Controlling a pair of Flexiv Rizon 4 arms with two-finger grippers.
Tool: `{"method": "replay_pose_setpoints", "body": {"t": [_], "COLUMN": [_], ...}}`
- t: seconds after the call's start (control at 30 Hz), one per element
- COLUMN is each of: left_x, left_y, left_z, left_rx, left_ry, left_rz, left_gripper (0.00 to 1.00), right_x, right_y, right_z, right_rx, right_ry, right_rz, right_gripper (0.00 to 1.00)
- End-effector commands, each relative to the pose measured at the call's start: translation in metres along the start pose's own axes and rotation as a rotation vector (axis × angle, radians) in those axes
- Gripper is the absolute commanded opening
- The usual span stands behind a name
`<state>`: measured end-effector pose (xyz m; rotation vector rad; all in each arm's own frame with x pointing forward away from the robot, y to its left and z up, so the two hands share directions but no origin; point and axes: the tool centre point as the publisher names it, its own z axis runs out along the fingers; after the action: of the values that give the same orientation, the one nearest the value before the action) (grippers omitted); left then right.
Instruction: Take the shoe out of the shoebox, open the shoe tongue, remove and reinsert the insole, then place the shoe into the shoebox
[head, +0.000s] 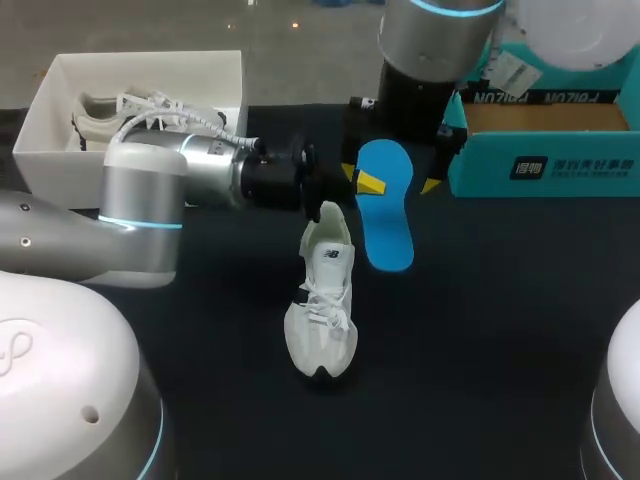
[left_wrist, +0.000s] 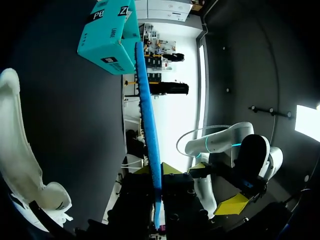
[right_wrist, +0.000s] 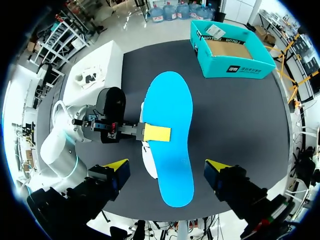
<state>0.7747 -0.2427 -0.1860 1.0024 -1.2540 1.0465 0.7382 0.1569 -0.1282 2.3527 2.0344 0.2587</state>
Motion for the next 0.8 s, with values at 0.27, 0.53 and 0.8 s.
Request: {"method": "replay_pose_setpoints", "body": {"t": [0.27,0.53,0.8], "left_x": [0.0,0.001,0.002], "left_y": [-0.001,-0.004,-0.004], "left_z": [-0.005,-0.003,-0.001], "left_rx": [-0.002,-0.005,-0.006], "left_ry": [-0.025,-0.026,0.008], "left_rz": [0.005,0.026,0.033], "left_gripper": [0.0,0.0,0.0], "right_x": [-0.004,-0.003,-0.002], "right_y": [-0.004,-0.011,-0.012], "right_z": [0.0,0.005,0.007], "right_rx": [0.06,0.076,0.029], "right_ry": [-0.07,-0.055,-0.062], "right_rz": [-0.106,-0.135,-0.12], "right_gripper": [1.0,1.0,1.0]}}
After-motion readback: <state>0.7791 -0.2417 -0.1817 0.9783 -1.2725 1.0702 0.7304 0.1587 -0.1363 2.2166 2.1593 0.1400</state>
